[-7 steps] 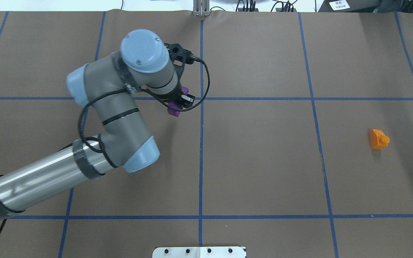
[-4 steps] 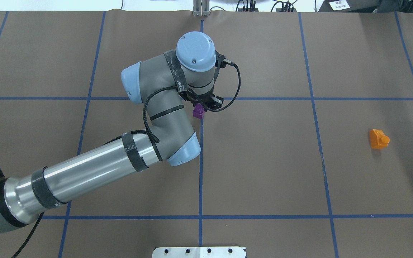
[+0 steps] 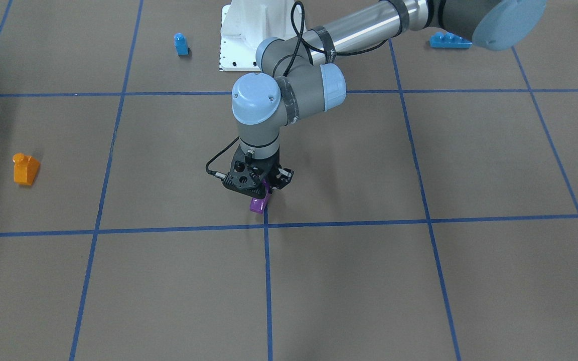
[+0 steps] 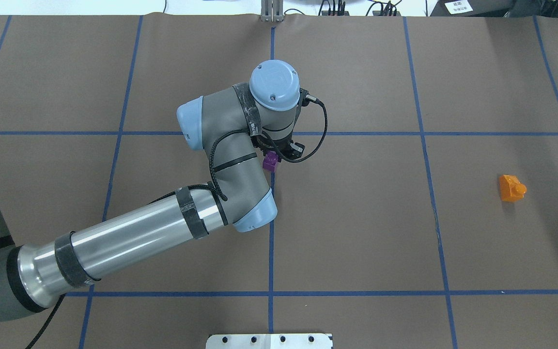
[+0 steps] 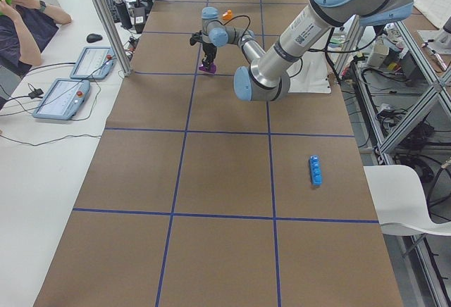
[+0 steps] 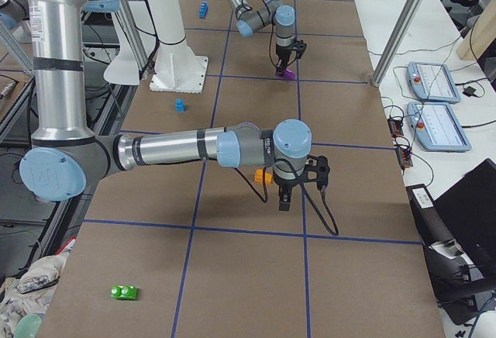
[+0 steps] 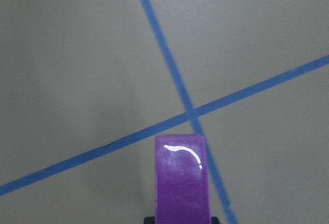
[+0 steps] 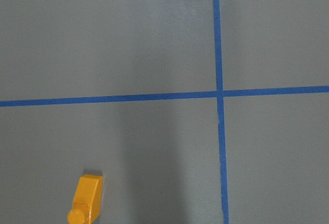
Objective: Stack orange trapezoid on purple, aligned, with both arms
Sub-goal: 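Carry the purple trapezoid with the left gripper to the table center and set it down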
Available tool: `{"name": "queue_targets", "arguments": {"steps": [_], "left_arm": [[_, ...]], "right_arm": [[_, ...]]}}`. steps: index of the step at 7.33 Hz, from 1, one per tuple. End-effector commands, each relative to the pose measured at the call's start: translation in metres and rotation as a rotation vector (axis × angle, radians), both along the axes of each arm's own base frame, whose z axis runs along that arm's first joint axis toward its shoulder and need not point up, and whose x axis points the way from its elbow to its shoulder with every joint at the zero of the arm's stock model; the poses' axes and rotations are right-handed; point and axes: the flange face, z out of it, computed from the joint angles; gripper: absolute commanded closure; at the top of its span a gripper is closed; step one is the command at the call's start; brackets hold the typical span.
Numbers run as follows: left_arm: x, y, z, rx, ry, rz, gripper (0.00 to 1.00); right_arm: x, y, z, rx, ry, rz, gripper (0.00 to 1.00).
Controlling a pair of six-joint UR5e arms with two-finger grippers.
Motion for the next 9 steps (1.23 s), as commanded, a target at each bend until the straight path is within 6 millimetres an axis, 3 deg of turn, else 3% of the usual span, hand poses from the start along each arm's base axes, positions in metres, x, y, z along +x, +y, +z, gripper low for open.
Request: {"name": "queue_targets", "arguments": {"steps": [1,3,4,5,8,9], "left_arm": [[0.007,-0.002,0.008,0.007,0.006,0.006,0.93],[0.018,0.001,0.015,0.015,0.028,0.01,0.92],[0.018,0.001,0.015,0.016,0.028,0.012,0.77],[0.018,0.001,0.015,0.016,0.028,0.012,0.02],[0.013,-0.004,0.012,0.031,0.026,-0.005,0.0],[-0.007,-0.021,0.003,0.036,0.039,-0.03,0.0]], "right_arm": [[0.0,0.0,0.0,0.001,0.0,0.0,0.0],[0.0,-0.001,-0.001,0.002,0.001,0.0,0.0],[0.0,-0.001,-0.001,0.002,0.001,0.0,0.0],[0.0,-0.001,-0.001,0.002,0.001,0.0,0.0],[0.0,-0.001,-0.007,0.013,-0.002,0.0,0.0],[-0.005,-0.001,-0.017,0.033,-0.001,-0.008,0.0]]}}
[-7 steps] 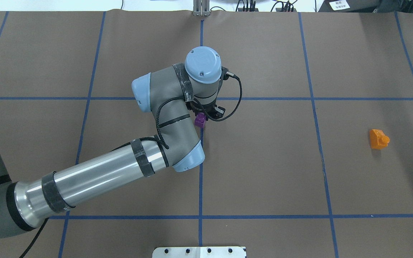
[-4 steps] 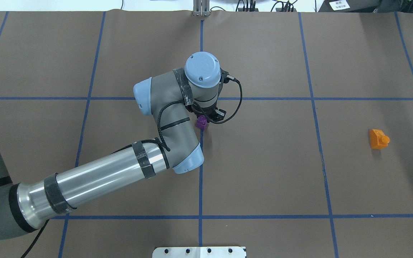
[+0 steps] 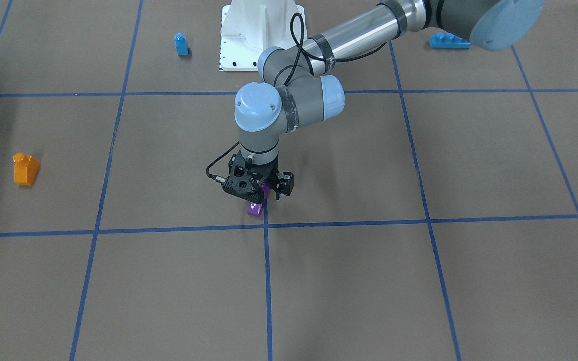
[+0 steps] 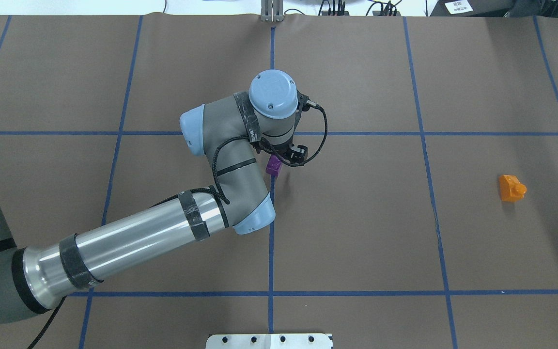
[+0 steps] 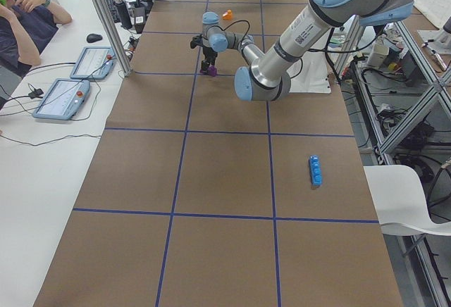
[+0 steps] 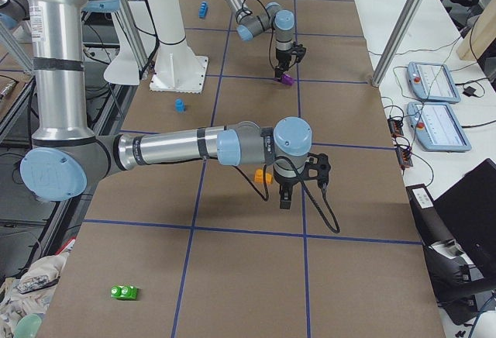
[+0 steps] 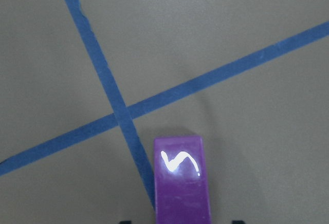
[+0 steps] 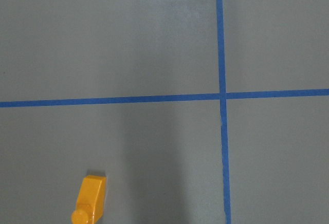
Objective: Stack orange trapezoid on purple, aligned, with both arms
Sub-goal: 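Open the left gripper and lift away while the right gripper reaches the orange trapezoid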
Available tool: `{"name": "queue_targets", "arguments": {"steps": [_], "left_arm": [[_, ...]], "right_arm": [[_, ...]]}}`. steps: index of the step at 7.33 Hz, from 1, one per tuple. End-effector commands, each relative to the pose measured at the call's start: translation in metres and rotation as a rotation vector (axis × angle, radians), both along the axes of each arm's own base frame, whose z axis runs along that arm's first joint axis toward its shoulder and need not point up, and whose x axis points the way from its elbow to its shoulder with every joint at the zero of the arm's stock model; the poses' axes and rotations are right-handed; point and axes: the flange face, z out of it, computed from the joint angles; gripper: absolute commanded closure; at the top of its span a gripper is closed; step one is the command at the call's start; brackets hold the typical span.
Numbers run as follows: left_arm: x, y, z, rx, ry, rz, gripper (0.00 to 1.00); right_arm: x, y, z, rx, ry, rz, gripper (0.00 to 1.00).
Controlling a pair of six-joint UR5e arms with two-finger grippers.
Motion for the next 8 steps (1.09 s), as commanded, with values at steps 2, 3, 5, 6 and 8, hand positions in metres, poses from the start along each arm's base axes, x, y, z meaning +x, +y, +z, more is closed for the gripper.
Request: {"name": "queue_targets", "arguments": {"steps": [2,3,5,6,8], "left_arm": [[-0.065,-0.042,-0.029,-0.005,0.014,-0.072,0.0],[-0.097,-0.054,-0.04,-0.042,0.003,-0.089,0.0],[-0.156,-0.051,-0.056,-0.067,-0.013,-0.116,0.0],[-0.192,-0.044,-0.051,-0.034,-0.04,-0.097,0.0],[-0.266,-0.029,0.0,0.016,-0.077,-0.063,0.0]], "right_arm": [[-0.049,0.004,-0.036,0.004,0.045,-0.005,0.0],[-0.077,0.017,-0.029,0.009,0.046,-0.001,0.0],[-0.139,0.047,-0.02,0.032,0.017,0.049,0.0],[-0.165,0.052,-0.019,0.039,0.036,0.018,0.0],[-0.201,0.051,-0.009,0.037,0.067,-0.034,0.0]]}}
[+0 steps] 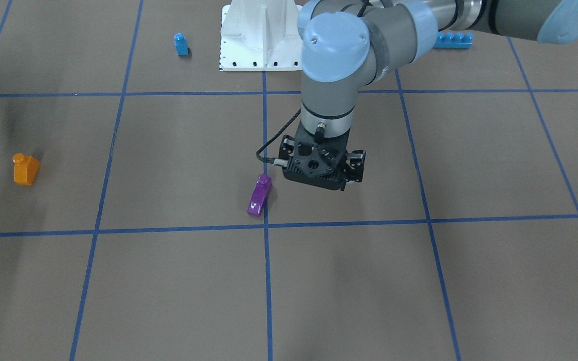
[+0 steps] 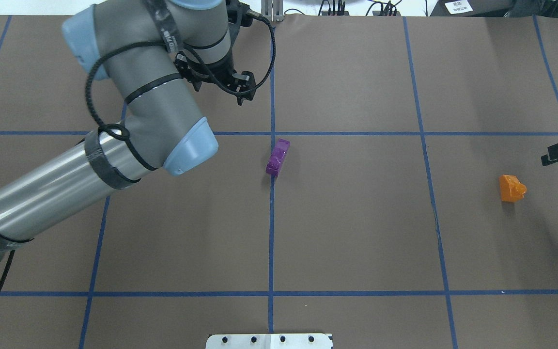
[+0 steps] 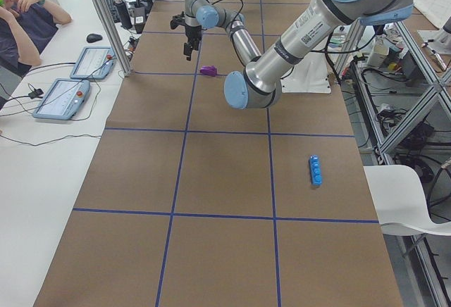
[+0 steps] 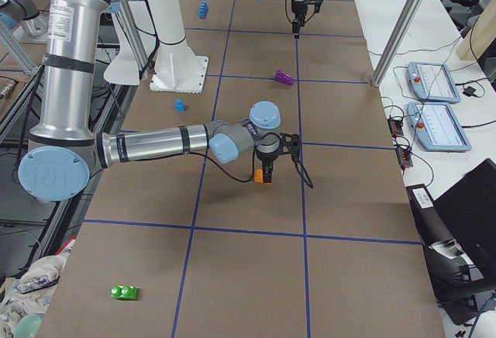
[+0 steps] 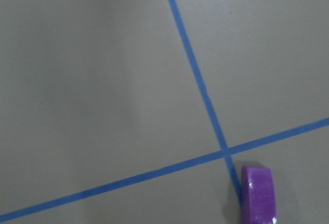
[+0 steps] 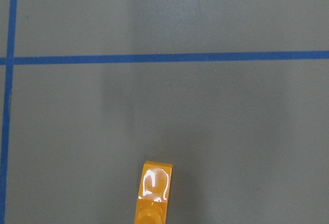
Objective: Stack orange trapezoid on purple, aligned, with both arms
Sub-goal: 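Open the left gripper and lift away while the right gripper reaches the orange trapezoid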
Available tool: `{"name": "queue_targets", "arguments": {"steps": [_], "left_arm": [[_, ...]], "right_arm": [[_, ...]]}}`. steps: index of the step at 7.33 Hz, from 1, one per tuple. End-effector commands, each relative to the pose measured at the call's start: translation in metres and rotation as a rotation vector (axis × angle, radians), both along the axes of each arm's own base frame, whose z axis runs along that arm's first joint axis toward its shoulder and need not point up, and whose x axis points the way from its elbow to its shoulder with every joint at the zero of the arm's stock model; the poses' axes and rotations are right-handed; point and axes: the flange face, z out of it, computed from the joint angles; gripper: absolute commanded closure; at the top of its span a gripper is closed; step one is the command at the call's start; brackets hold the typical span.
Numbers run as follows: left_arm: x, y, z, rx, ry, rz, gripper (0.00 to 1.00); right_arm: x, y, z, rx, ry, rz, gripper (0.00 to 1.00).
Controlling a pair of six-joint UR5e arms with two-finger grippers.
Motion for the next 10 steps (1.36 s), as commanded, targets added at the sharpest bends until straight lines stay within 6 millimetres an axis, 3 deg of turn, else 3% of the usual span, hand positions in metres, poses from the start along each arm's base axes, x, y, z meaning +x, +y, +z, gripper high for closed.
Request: {"name": "queue_targets", "arguments": {"steps": [1,3,6,8,10], "left_arm": [[-0.068,0.008,0.05,0.034,-0.035,0.029,0.0],[-0.08,0.009,0.063,0.043,-0.047,0.035,0.0],[-0.083,0.011,0.064,0.044,-0.046,0.033,0.0],[-0.086,0.012,0.07,0.042,-0.048,0.032,0.0],[-0.086,0.014,0.07,0.043,-0.047,0.033,0.0]], "right_arm": [[-0.038,-0.005,0.005,0.004,0.02,-0.046,0.0],[-0.061,-0.013,0.012,-0.015,0.026,-0.069,0.0],[-0.089,-0.003,0.044,-0.064,0.065,-0.123,0.0],[-0.097,0.001,0.048,-0.07,0.067,-0.142,0.01],[-0.1,0.0,0.044,-0.08,0.061,-0.131,0.16]]}}
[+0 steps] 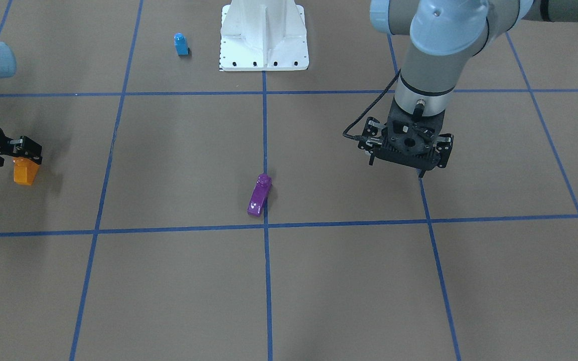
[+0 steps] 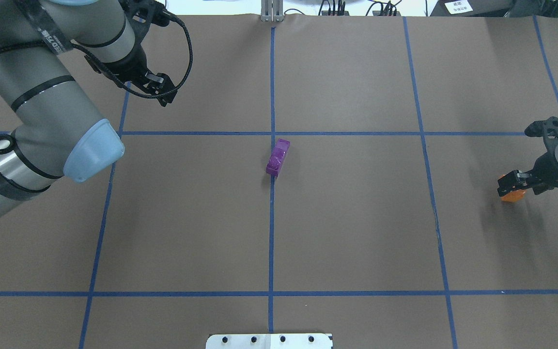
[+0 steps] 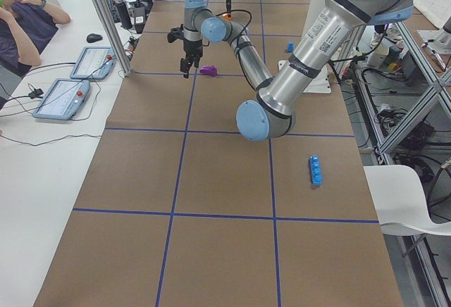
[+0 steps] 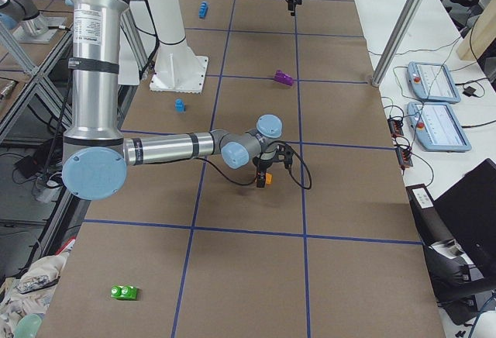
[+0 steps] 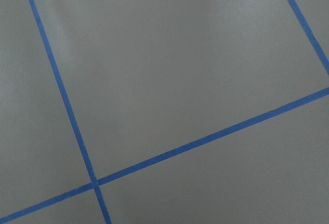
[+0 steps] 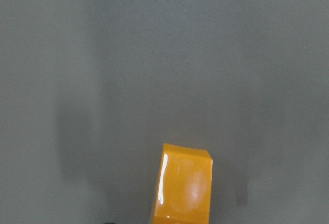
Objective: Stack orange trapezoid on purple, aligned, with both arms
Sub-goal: 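Close the right gripper on the orange trapezoid and lift it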
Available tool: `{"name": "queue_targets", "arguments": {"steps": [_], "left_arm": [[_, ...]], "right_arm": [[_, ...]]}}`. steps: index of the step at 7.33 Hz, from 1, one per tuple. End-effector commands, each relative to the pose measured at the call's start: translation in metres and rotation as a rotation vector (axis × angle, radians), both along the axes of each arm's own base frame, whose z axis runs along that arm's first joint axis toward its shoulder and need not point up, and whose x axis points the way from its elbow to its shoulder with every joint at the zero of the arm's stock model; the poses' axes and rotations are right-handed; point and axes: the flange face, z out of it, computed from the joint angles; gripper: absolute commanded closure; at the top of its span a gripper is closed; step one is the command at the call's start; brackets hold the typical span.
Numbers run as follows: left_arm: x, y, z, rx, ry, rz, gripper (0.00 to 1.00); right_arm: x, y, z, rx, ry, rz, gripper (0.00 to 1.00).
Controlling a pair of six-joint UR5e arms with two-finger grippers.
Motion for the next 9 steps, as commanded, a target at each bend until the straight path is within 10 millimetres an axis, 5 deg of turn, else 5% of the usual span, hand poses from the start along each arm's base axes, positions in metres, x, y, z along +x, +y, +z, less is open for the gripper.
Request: {"name": "queue_targets", "arguments": {"steps": [1,6,8,9], "left_arm": [[-0.001,0.002,0.001,0.0,0.0,0.001,0.0],[-0.001,0.002,0.002,0.0,-0.001,0.0,0.0],[0.0,0.003,0.002,0.0,-0.001,0.001,0.0],[0.0,0.003,0.002,0.0,-0.001,0.001,0.0]], "right_arm": [[-0.007,-0.006,-0.01,-0.004,-0.013,0.012,0.17],[-0.01,-0.01,-0.001,-0.025,-0.001,0.013,0.17],[-0.01,-0.01,0.002,-0.034,0.007,0.014,0.46],[-0.01,-0.011,0.004,-0.036,0.011,0.017,0.81]]}}
